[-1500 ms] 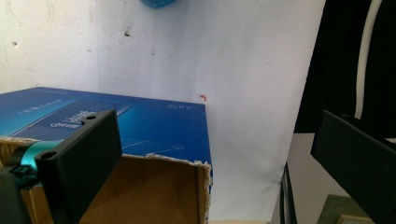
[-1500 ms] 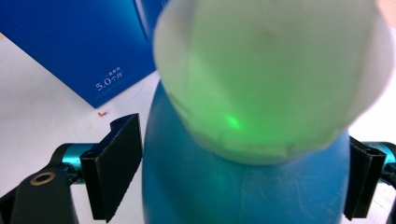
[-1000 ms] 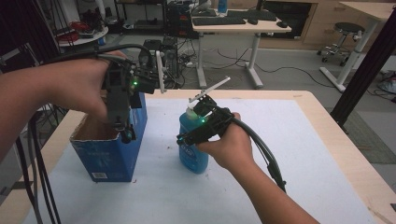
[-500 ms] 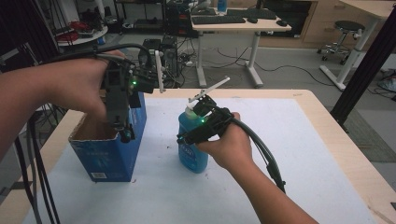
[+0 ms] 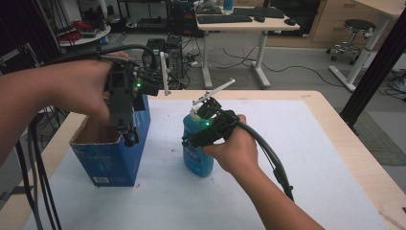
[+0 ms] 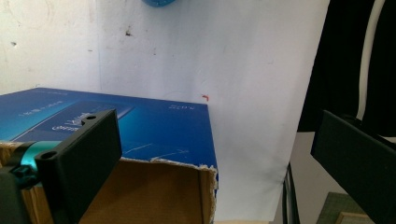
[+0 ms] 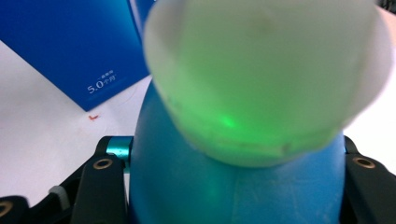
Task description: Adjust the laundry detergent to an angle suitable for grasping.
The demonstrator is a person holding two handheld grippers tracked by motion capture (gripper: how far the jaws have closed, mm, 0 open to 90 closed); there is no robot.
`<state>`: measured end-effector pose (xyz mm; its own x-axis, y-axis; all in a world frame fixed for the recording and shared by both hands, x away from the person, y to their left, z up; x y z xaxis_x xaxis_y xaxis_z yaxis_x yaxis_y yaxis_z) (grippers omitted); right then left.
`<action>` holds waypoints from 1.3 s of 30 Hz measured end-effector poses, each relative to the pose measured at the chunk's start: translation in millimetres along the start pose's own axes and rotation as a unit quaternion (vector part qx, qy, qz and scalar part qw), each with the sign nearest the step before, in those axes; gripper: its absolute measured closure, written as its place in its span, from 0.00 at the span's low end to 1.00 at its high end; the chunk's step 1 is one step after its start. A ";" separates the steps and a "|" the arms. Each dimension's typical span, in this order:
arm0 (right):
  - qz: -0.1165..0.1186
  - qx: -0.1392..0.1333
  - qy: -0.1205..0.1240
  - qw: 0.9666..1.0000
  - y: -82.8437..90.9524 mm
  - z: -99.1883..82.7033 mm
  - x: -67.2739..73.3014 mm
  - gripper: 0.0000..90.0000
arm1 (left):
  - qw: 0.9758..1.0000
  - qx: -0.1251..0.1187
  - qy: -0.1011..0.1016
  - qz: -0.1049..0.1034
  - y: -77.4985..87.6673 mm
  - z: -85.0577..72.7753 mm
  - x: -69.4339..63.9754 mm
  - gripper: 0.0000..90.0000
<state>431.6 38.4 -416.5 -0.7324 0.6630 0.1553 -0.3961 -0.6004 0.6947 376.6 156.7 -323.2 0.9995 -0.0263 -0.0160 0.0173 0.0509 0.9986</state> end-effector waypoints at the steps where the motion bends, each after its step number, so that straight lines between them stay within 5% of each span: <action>1: -0.003 -0.001 0.002 1.000 0.1 0.2 -0.4 0.43 | 1.000 0.001 -0.001 -0.001 0.0 0.1 0.1 0.02; 10: -0.019 -0.006 0.020 1.000 1.5 -0.5 -2.7 0.48 | 1.000 0.004 -0.001 -0.001 -1.8 0.6 1.4 0.02; 26: 0.025 -0.003 0.077 0.997 37.5 0.7 1.9 0.48 | 1.000 0.008 0.002 -0.007 -6.8 9.0 6.8 0.02; 31: 0.062 0.002 0.103 0.993 46.0 -4.5 6.3 0.48 | 1.000 0.011 0.001 -0.010 -9.0 12.5 8.5 0.02; 39: 0.118 0.007 0.153 0.981 54.0 -13.0 18.3 0.48 | 1.000 0.012 0.002 -0.014 -12.4 15.7 9.9 0.02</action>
<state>389.6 12.3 -385.3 -0.9359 0.3388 0.0962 -0.1888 -0.7133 0.6750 385.9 140.2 -334.9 0.9988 -0.0226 -0.0432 0.0437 0.0253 0.9987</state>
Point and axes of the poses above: each handheld gripper's, and its own axes: y roughly backward along the jaws, z roughly out of its top, x roughly to its left, the point moved 10 cm from there along -y, roughly forward along the jaws, and after that the axes turned 9 degrees about -y, right-handed, at the moved point
